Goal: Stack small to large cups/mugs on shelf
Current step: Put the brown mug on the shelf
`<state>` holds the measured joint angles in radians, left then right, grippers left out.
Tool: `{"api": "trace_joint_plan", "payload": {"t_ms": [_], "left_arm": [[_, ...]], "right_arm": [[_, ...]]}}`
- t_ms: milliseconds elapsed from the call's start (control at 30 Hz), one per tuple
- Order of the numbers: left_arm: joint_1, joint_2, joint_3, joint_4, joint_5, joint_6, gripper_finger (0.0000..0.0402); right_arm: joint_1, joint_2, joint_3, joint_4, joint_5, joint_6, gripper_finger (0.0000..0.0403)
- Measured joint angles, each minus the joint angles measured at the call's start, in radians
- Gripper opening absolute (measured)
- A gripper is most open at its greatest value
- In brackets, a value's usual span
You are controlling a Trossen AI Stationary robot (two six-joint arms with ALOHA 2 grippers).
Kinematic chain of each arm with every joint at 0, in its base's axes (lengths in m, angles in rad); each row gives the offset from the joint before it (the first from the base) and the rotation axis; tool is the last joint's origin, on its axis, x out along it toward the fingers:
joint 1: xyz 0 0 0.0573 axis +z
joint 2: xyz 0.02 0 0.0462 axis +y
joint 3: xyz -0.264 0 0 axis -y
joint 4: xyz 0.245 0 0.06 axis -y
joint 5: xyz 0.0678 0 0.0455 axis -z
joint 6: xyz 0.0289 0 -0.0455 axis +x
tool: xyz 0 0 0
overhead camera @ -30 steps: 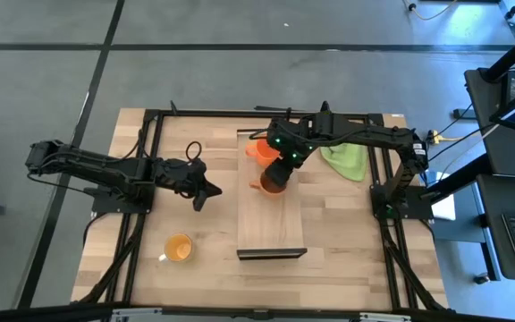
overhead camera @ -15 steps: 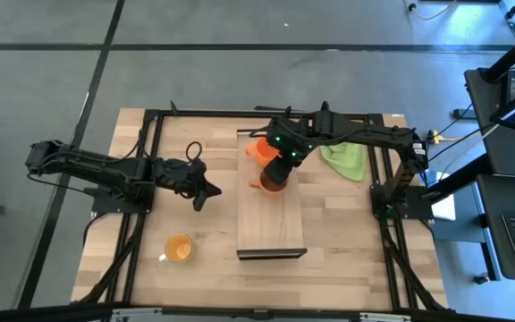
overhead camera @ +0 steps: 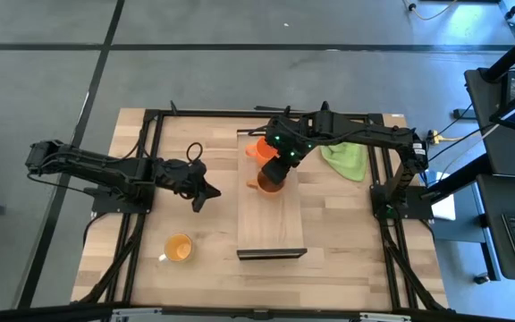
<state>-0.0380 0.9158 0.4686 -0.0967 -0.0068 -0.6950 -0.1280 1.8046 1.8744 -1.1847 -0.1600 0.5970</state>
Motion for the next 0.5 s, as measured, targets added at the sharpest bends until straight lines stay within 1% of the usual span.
{"api": "trace_joint_plan", "payload": {"t_ms": [100,267,400,500], "left_arm": [[0.0,0.0,0.0,0.0,0.0,0.0,0.0035],[0.0,0.0,0.0,0.0,0.001,0.018,0.0035],[0.0,0.0,0.0,0.0,0.002,0.019,0.0035],[0.0,0.0,0.0,0.0,0.002,0.019,0.0035]], "right_arm": [[0.0,0.0,0.003,-0.001,0.0,-0.002,0.0101],[0.0,-0.001,0.055,0.001,0.025,-0.011,0.0102],[0.0,-0.001,0.104,-0.038,0.058,-0.023,0.0102],[0.0,-0.001,0.147,-0.111,0.102,-0.026,0.0101]]}}
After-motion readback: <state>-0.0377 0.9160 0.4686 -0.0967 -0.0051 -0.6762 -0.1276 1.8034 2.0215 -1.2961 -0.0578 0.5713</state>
